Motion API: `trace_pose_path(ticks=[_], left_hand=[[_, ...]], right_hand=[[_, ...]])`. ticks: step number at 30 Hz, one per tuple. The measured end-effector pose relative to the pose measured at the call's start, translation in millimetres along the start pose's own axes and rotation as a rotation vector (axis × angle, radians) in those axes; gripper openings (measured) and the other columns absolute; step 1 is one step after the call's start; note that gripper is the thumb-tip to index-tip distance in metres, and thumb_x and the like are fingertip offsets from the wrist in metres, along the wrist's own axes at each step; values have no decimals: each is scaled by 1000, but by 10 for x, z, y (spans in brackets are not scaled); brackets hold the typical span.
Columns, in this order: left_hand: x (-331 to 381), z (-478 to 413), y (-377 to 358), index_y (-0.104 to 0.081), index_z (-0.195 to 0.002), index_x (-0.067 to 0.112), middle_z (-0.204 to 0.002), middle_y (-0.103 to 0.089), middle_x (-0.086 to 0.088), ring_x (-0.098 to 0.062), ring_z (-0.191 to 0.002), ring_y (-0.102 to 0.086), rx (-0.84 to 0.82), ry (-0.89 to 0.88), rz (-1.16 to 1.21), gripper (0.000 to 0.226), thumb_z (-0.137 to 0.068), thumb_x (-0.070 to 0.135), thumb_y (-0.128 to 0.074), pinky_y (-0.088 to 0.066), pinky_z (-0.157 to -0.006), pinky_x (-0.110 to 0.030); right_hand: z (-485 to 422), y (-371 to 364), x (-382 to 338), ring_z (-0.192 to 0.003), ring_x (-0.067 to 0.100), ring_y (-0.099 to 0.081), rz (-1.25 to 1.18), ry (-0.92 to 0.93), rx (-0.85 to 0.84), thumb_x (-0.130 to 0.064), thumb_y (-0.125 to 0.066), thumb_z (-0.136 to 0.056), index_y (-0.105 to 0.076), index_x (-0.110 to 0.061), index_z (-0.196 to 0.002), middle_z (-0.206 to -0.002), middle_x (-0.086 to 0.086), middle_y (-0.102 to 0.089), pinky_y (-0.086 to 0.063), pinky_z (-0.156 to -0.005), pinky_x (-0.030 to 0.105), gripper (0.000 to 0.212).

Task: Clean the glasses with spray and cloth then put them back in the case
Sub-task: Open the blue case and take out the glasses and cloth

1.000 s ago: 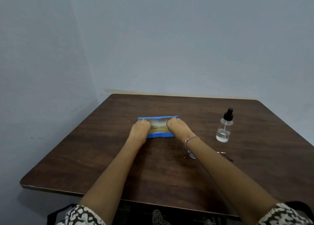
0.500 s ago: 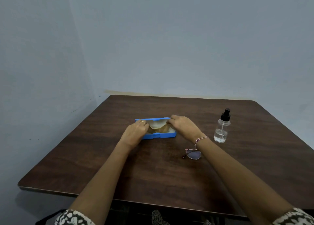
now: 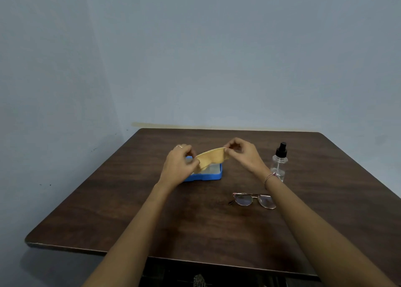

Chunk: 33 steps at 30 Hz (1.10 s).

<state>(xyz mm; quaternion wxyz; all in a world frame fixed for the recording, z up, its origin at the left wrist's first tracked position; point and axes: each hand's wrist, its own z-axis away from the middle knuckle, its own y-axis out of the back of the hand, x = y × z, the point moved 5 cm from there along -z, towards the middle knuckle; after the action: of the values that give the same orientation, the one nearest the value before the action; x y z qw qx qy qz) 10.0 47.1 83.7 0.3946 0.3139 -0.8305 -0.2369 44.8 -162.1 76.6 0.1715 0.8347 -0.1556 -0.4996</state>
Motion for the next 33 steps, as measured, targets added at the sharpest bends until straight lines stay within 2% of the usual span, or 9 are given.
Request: trace_pose_path(ticks=[3, 6, 9, 13, 17, 22, 24, 27, 33], left_hand=[[54, 6, -80, -59, -67, 17, -72, -66, 2, -10, -74, -61, -132, 242, 276, 18, -79, 4, -62, -51, -68, -21], [96, 38, -177, -59, -69, 12, -52, -60, 7, -11, -61, -57, -239, 416, 447, 19, -84, 1, -59, -50, -56, -18], [151, 121, -313, -62, -78, 11, -64, -62, 2, -9, -63, -59, -336, 569, 557, 16, -86, -2, -56, -52, -50, -18], [221, 211, -484, -62, -83, 8, -77, -64, -8, -11, -65, -63, -315, 750, 787, 16, -87, -5, -54, -54, -49, -19], [289, 237, -594, -62, -89, 7, -80, -64, -11, -10, -58, -65, -290, 805, 901, 14, -88, -6, -55, -57, -53, -21], [397, 230, -671, -59, -94, 6, -78, -62, -10, -11, -54, -66, -268, 854, 1000, 16, -87, -8, -56, -57, -52, -23], [431, 224, -686, -57, -103, 3, -78, -61, -11, -11, -53, -65, -256, 866, 1023, 20, -87, -9, -55, -57, -51, -23], [456, 216, -685, -53, -120, -1, -80, -61, -12, -17, -66, -61, -227, 877, 1054, 32, -89, -9, -51, -57, -50, -23], [402, 244, -601, -54, -109, 3, -76, -58, -12, -18, -58, -61, -141, 940, 1120, 15, -94, 6, -50, -56, -48, -25]], right_hand=[[31, 54, 65, -81, 14, -62, -216, -151, -17, -10, -63, -87, -63, -13, -87, -85, 3, -67, -55, -70, 24, 3], [72, 99, 69, -77, 12, -61, -284, -213, -5, -6, -63, -87, -64, -11, -94, -87, 4, -65, -56, -61, 22, 8], [100, 149, 47, -74, 10, -59, -173, -201, 49, -5, -68, -83, -64, -15, -100, -90, 2, -64, -52, -57, 16, 20], [165, 180, -74, -74, 2, -56, 49, -145, 121, -7, -73, -78, -62, -19, -107, -86, -4, -64, -49, -66, 12, 33], [291, 105, -252, -84, 11, -61, 234, -62, 84, -9, -70, -81, -58, -20, -116, -84, -6, -64, -50, -79, 25, 39], [461, 62, -391, -81, 9, -60, 339, 36, 54, -9, -62, -86, -54, -23, -122, -83, -11, -61, -47, -72, 21, 40], [503, 47, -443, -82, 10, -62, 401, 79, 41, -12, -61, -87, -52, -24, -124, -87, -10, -65, -50, -73, 26, 40], [545, -6, -458, -90, 16, -62, 504, 140, 22, -17, -58, -89, -49, -29, -125, -95, -5, -67, -51, -74, 35, 39], [696, -149, -484, -93, 16, -61, 562, 221, -32, -27, -55, -92, -45, -30, -132, -103, -2, -65, -51, -76, 32, 41]])
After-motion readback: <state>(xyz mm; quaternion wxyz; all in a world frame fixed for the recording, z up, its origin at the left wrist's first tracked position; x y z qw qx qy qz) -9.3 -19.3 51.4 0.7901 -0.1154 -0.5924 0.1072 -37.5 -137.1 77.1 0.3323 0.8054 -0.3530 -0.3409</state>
